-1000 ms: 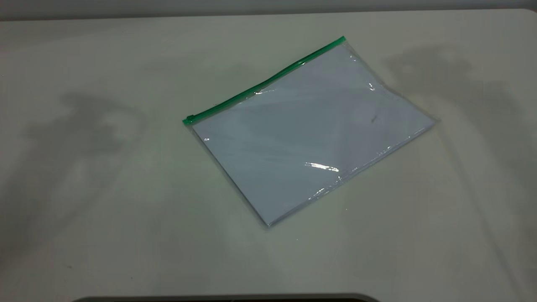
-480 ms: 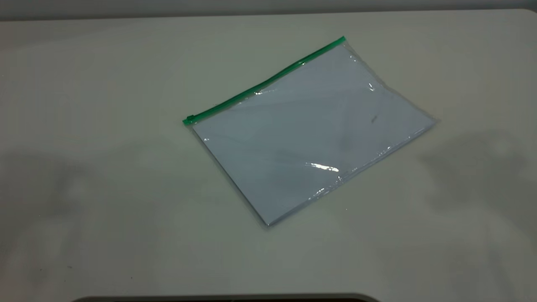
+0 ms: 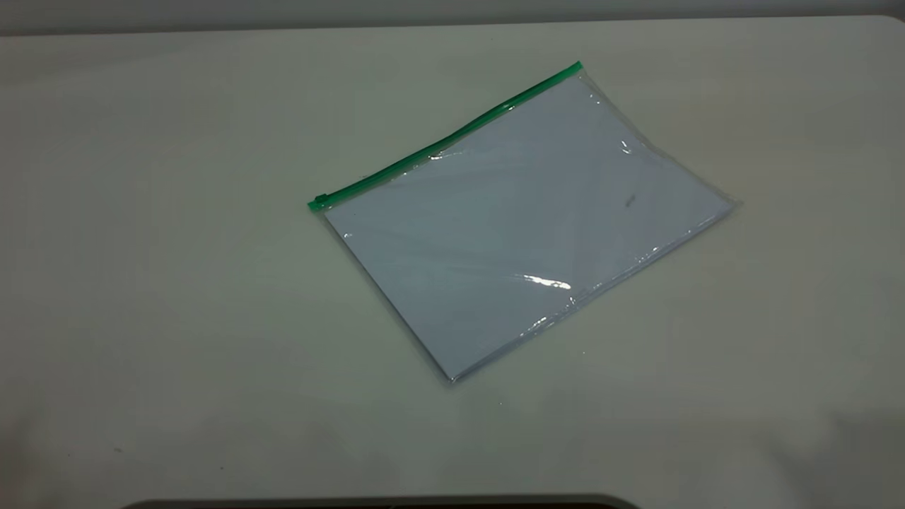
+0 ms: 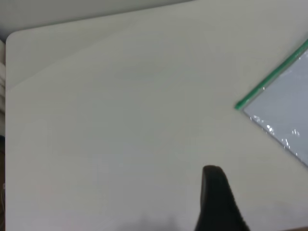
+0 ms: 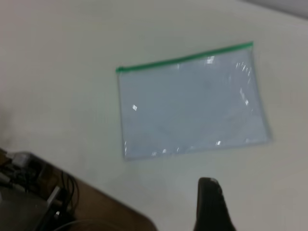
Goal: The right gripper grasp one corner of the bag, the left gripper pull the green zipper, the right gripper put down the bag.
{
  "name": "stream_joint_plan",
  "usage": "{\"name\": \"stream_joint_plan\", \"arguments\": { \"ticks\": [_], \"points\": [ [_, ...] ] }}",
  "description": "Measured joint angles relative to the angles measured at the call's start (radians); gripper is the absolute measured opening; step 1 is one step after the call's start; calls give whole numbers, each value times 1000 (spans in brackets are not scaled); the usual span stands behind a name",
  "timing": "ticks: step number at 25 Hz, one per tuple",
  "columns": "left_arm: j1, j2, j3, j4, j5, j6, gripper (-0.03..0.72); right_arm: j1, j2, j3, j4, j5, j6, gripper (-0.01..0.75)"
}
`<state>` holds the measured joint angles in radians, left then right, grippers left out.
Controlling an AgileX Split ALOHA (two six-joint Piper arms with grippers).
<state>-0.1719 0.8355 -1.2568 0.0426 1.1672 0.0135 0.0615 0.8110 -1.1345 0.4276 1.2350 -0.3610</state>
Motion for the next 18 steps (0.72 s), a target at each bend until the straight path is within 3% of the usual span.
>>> {"name": "stream_joint_plan", "arguments": {
  "ticks": [10,18],
  "points": [
    [0,-425,412,-69,0,51,519,0,-418,311,7,-2,0,525],
    [0,-575,682,-173,-5,147,519,0,-624,463,-10,-2,-25,524]
  ]
}}
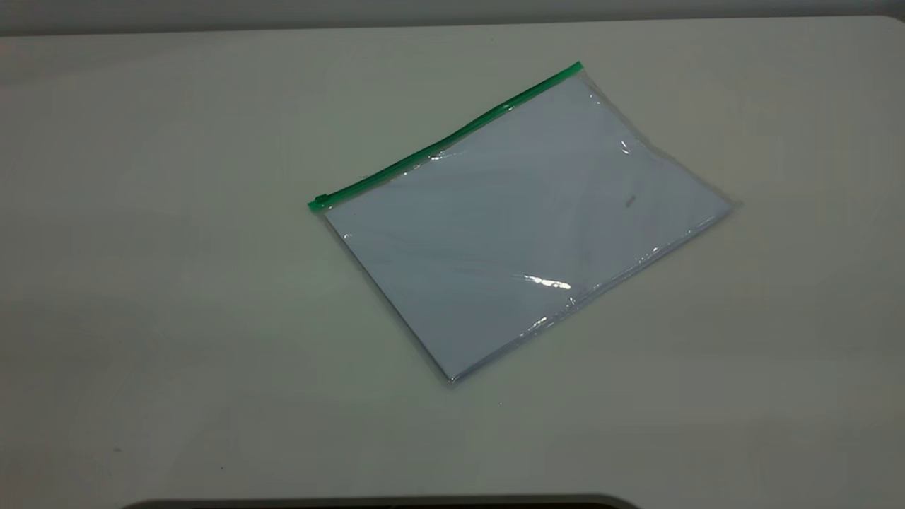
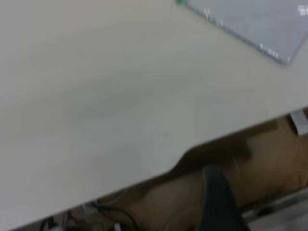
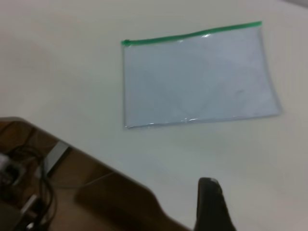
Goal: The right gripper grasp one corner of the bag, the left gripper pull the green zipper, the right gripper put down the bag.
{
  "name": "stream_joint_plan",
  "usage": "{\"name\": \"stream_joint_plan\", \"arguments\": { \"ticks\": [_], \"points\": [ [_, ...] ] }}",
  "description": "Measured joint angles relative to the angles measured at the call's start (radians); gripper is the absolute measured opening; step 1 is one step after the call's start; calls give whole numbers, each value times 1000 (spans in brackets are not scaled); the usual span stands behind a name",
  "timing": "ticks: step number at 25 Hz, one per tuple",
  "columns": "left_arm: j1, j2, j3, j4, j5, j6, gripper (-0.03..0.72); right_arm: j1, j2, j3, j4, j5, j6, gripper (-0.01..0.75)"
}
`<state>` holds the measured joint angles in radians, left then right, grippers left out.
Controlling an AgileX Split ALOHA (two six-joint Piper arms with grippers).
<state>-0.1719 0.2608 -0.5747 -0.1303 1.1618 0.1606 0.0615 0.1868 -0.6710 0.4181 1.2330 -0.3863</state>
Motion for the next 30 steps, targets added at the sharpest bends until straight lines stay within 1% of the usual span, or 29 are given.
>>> {"name": "stream_joint_plan", "arguments": {
  "ticks": [4,7,11,13,17,29,30],
  "points": [
    [0,-27,60,-5,0,5,519,0,-104,22,-24,1,0,524],
    [0,-32,62,-18,0,5,519,0,-172,47,-97,-5,0,524],
    [0,-32,80,-19,-20,5,519,0,-206,117,-198,-54,31,524],
    [0,-32,85,-19,-23,4,519,0,-207,156,-218,-79,49,524],
    [0,-32,86,-19,-26,4,519,0,-207,186,-224,-82,58,524],
    [1,-44,87,-19,-28,2,519,0,-207,188,-224,-84,61,524],
    [10,-54,87,-22,-28,2,519,0,-207,188,-224,-84,61,524]
  ]
}}
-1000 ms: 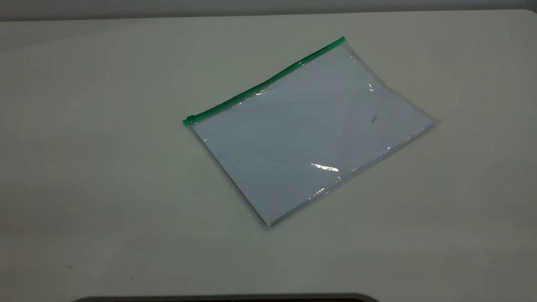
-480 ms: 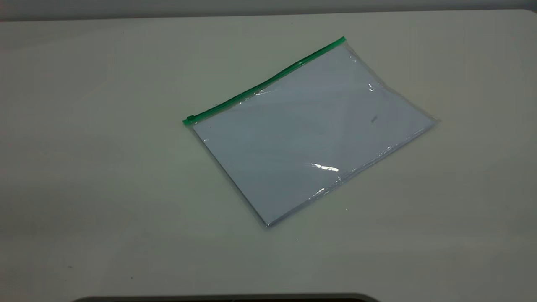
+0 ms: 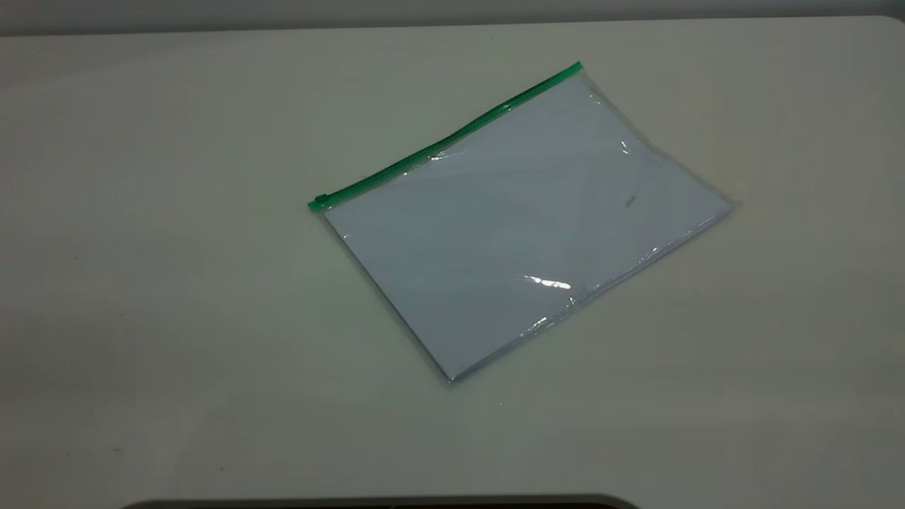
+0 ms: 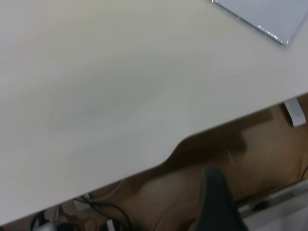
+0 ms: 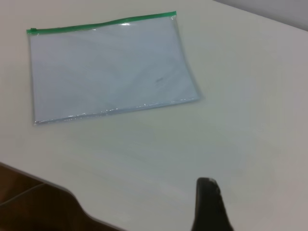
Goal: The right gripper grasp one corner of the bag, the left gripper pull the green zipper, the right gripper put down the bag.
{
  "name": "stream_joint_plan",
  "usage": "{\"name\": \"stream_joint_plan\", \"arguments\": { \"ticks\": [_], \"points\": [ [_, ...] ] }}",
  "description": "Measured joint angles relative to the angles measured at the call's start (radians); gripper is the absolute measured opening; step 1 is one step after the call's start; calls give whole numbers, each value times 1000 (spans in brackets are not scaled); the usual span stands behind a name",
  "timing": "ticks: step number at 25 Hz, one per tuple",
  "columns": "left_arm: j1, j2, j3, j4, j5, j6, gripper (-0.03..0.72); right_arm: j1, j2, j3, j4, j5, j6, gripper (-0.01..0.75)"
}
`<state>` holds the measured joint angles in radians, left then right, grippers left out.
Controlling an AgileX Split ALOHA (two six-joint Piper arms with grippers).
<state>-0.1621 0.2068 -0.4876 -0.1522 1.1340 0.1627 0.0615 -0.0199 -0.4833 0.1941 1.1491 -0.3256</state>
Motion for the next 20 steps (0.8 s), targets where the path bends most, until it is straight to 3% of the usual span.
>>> {"name": "stream_joint_plan", "arguments": {
  "ticks": [9,20],
  "points": [
    [150,-211,0,-3,2,1,519,0,0,0,0,0,1,524],
    [159,-225,0,-3,8,1,519,-13,0,0,0,0,1,524]
  ]
}}
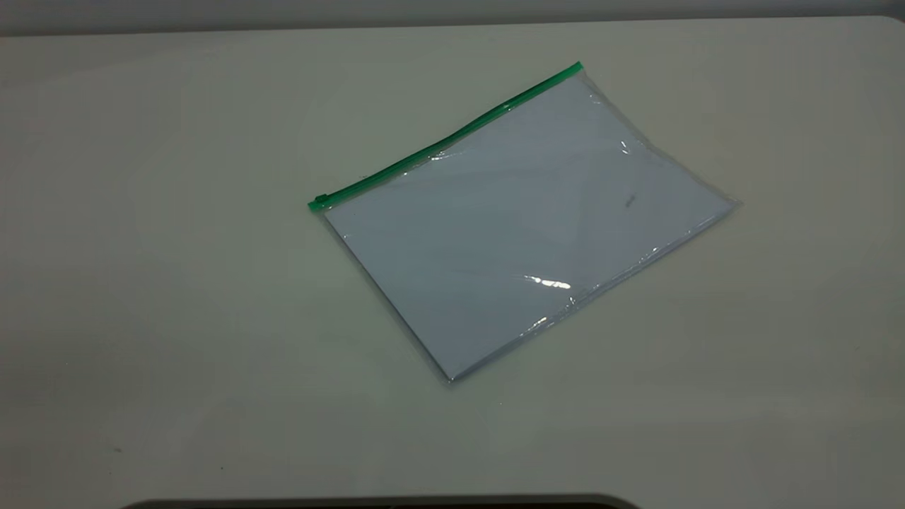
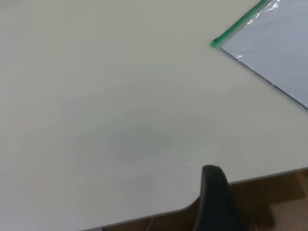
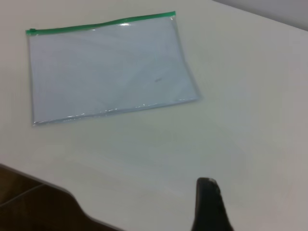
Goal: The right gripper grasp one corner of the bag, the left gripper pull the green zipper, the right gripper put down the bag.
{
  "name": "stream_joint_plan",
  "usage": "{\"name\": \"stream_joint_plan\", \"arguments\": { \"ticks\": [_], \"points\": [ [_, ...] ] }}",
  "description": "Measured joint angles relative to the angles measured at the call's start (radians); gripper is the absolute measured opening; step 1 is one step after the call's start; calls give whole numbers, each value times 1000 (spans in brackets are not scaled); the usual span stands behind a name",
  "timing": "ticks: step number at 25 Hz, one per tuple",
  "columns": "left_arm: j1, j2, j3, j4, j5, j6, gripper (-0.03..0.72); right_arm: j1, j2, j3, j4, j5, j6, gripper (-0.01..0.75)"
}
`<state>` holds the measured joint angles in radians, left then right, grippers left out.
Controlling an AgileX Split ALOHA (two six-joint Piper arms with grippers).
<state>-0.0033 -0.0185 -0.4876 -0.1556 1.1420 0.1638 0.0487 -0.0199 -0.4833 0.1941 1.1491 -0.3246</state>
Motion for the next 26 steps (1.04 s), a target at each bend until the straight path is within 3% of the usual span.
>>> {"name": "stream_joint_plan", "arguments": {
  "ticks": [6,12,21,26],
  "points": [
    [0,0,0,0,1,0,519,-70,0,0,1,0,0,524],
    [0,0,0,0,2,0,519,-76,0,0,-9,-1,25,524],
    [0,0,0,0,3,-1,519,-76,0,0,-160,-12,255,524],
    [0,0,0,0,3,-3,519,-76,0,0,-183,-14,278,524]
  ]
}}
